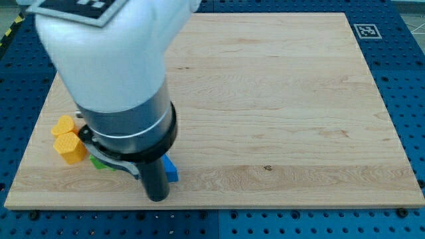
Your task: Push the blue triangle to the bottom of blue cube
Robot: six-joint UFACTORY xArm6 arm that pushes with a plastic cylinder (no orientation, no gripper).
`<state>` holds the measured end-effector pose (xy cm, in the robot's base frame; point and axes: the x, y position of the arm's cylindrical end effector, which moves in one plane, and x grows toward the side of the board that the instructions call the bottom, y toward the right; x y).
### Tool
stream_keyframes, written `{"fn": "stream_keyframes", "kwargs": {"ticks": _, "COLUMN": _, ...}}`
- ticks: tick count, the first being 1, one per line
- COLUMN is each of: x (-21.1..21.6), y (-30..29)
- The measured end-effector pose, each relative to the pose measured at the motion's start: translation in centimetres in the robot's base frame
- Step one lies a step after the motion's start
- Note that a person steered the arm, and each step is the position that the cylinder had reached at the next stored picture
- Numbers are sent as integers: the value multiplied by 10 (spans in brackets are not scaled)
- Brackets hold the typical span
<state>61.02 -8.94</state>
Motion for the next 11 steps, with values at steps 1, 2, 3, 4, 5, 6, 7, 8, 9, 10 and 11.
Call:
{"fn": "stream_keyframes", "kwargs": {"ticks": 1, "x": 0, "y": -15}}
{"fn": "stream_keyframes", "kwargs": {"ticks": 2, "x": 2, "y": -17}}
{"fn": "stream_keyframes", "kwargs": {"ticks": 3, "x": 9, "y": -3}}
{"fn": "stream_keyframes", "kwargs": {"ticks": 4, "x": 9, "y": -3}}
{"fn": "stream_keyframes", "kwargs": {"ticks": 5, "x": 8, "y": 26}}
{"fn": "stream_keyframes", "kwargs": {"ticks": 6, "x": 8, "y": 57}}
{"fn": "stream_keyframes", "kwargs": {"ticks": 7, "x": 4, "y": 63}}
{"fn": "stream_keyframes", "kwargs": {"ticks": 8, "x": -18, "y": 63}}
{"fn": "stream_keyframes", "kwargs": {"ticks": 9, "x": -25, "y": 59}}
{"fn": "stream_keyframes", "kwargs": {"ticks": 10, "x": -23, "y": 50}}
{"fn": "stream_keyframes", "kwargs": {"ticks": 11, "x": -23, "y": 43}}
